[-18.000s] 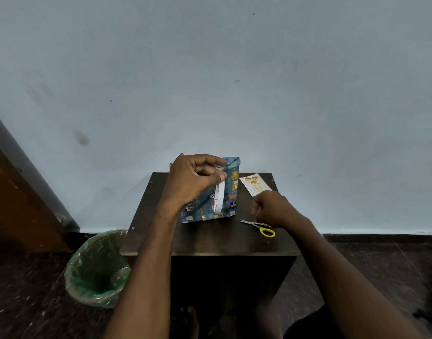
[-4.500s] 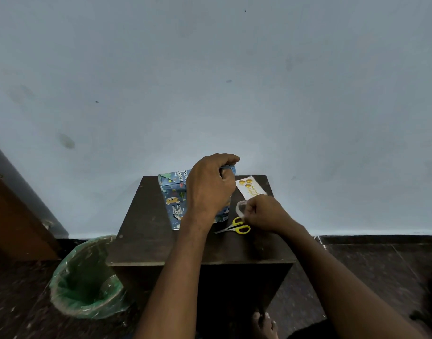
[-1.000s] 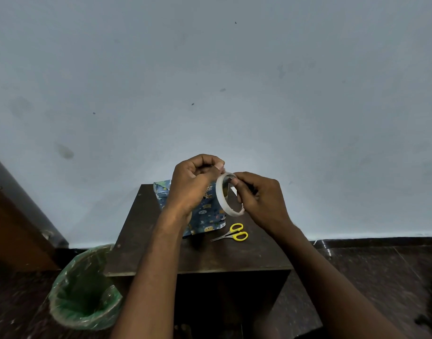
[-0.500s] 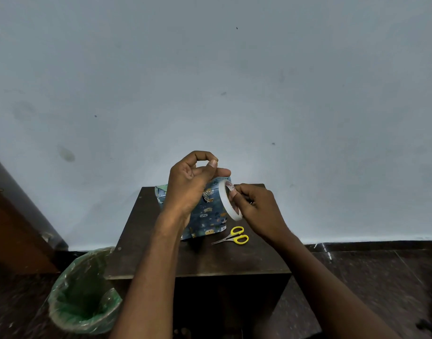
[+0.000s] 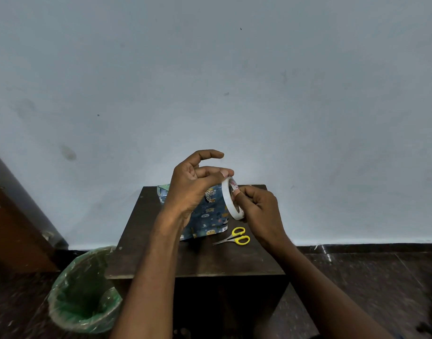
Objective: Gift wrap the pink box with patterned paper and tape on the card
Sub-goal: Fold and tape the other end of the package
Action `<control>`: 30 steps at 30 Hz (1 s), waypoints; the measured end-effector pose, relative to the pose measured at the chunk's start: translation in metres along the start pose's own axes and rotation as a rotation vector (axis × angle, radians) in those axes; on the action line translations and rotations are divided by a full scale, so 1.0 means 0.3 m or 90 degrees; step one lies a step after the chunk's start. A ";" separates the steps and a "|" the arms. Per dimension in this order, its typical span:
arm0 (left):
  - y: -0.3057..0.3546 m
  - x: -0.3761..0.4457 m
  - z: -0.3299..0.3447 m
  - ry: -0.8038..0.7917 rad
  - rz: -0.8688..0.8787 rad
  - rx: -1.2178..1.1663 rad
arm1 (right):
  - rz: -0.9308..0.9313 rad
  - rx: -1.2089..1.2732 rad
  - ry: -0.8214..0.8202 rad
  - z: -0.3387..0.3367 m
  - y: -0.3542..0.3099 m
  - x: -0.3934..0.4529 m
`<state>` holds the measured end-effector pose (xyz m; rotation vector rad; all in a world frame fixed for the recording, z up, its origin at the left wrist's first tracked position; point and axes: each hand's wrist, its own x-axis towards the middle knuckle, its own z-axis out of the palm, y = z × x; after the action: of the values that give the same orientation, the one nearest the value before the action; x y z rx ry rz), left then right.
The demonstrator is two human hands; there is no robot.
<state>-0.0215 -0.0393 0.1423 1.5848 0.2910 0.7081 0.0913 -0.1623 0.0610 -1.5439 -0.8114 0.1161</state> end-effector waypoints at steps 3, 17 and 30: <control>-0.003 0.003 0.001 0.015 -0.004 -0.002 | 0.004 0.002 -0.005 -0.001 0.006 0.001; -0.010 0.002 0.009 0.036 -0.013 0.012 | -0.015 -0.057 -0.008 -0.004 0.030 0.008; -0.027 0.007 0.012 0.039 -0.006 0.033 | 0.107 -0.112 -0.130 -0.024 0.011 0.011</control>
<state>-0.0159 -0.0398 0.1352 1.6123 0.3643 0.7479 0.0988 -0.1663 0.0606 -1.7871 -0.8682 0.3371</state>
